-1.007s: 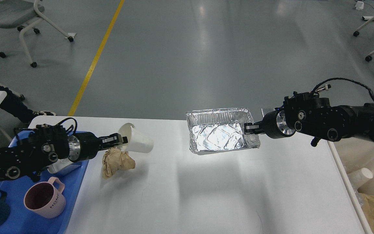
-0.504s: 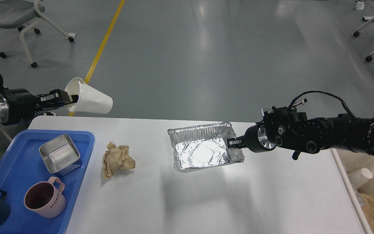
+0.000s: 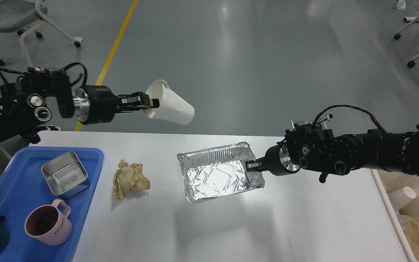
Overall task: Tidy desktop
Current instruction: 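Move the cup over the foil tray and drop it in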
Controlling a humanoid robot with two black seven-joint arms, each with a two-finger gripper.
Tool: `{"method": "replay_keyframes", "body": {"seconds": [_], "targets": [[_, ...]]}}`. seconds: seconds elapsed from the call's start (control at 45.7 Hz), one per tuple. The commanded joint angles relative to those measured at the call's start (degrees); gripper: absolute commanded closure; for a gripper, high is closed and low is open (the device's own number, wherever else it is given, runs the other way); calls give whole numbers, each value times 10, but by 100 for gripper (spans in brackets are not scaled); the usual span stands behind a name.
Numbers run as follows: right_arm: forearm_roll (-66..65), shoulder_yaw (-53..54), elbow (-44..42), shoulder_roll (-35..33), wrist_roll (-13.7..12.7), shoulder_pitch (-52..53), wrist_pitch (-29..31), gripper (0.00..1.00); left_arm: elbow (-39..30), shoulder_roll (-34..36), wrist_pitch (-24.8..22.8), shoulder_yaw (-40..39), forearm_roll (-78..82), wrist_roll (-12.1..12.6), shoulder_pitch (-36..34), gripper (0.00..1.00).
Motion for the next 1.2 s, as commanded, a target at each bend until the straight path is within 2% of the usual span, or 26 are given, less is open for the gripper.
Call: {"method": "replay_keyframes", "body": {"seconds": [0.0, 0.131, 0.416, 0.569, 0.832, 0.941, 1.095, 1.139, 1.182], "targets": [[0, 3, -1, 5, 0, 4, -1, 100, 1, -56, 18, 46, 3, -2, -5, 100], [0, 4, -1, 7, 0, 7, -4, 100, 9, -100, 33, 92, 2, 0, -13, 100], [0, 3, 0, 7, 0, 10, -9, 100, 19, -119, 41, 118, -1, 4, -14, 100], [0, 7, 0, 14, 0, 12, -10, 100, 51, -130, 40, 126, -1, 4, -16, 100], [7, 6, 12, 17, 0, 25, -11, 100, 96, -187, 42, 136, -3, 16, -15, 99], [12, 5, 14, 18, 0, 37, -11, 100, 135, -227, 43, 137, -3, 17, -9, 98], [24, 3, 18, 21, 0, 40, -11, 100, 145, -241, 42, 137, -3, 24, -7, 92], [24, 2, 18, 21, 0, 40, -11, 100, 146, -241, 42, 137, -2, 36, -8, 84], [24, 1, 18, 21, 0, 40, -11, 100, 146, -241, 42, 137, -3, 49, -9, 69]]}}
